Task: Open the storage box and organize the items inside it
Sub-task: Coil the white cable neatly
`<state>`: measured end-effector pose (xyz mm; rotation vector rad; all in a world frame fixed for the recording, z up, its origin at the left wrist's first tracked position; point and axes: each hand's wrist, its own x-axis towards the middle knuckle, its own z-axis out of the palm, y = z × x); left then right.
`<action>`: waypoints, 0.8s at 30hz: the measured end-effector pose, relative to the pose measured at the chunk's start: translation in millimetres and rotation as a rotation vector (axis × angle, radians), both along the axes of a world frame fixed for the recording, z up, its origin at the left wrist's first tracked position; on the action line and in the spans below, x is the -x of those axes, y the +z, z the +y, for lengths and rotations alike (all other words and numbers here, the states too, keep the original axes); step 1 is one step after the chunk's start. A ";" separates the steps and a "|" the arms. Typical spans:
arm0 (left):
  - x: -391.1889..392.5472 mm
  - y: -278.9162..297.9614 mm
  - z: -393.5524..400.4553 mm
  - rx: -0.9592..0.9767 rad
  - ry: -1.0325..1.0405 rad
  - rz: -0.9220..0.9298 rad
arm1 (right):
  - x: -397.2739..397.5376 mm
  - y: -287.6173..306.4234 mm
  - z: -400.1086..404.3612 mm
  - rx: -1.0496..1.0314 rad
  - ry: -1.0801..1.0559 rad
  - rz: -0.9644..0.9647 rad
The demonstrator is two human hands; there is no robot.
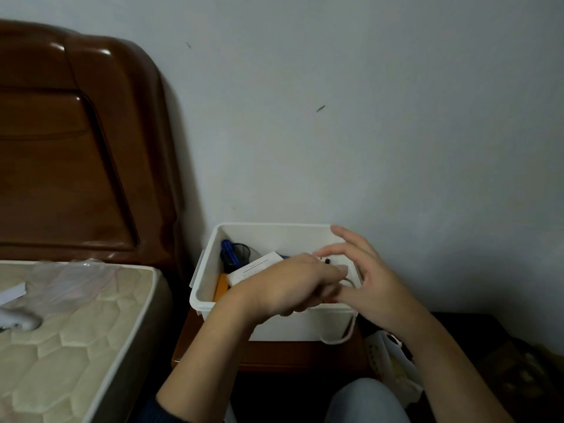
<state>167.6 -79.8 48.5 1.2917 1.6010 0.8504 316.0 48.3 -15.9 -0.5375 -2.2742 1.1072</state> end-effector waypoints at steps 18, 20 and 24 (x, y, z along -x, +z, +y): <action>-4.4 -61.5 9.8 -0.198 0.303 -0.285 | 2.9 18.1 5.6 1.032 -0.259 0.427; -8.2 -64.0 10.0 -0.191 0.208 -0.297 | 4.5 19.6 4.3 1.108 -0.163 0.461; -12.0 -65.0 5.9 -0.225 0.053 -0.298 | 5.4 17.7 6.0 1.128 -0.136 0.487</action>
